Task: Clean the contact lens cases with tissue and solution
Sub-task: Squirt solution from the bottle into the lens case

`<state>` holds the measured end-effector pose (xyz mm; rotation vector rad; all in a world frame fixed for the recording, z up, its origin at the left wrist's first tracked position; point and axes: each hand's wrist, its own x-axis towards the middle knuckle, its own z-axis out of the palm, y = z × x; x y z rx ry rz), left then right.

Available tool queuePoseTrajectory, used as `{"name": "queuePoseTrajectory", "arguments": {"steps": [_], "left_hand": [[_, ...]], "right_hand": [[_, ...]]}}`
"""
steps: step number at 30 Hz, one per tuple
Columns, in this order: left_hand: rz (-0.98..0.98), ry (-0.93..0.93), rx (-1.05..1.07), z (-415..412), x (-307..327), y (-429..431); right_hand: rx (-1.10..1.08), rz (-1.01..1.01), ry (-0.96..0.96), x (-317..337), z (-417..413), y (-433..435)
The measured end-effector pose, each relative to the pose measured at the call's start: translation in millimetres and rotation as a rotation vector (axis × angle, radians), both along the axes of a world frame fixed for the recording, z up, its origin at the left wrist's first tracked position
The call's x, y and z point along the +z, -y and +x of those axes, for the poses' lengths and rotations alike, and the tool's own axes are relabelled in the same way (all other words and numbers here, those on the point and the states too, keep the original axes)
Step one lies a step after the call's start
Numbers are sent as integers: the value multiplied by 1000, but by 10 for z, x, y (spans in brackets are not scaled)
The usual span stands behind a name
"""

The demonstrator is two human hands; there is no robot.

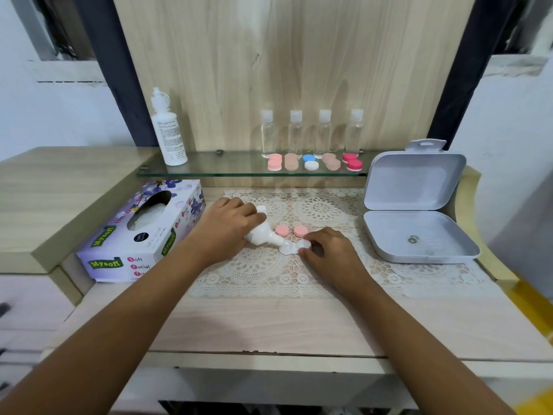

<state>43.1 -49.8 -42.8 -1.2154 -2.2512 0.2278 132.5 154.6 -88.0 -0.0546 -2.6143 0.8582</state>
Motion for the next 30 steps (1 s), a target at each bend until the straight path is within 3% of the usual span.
{"name": "queuePoseTrajectory", "arguments": {"steps": [30], "left_hand": [[69,-28,-56,-93,-71,19]], "right_hand": [[5,-26,20,13,9,-5]]}}
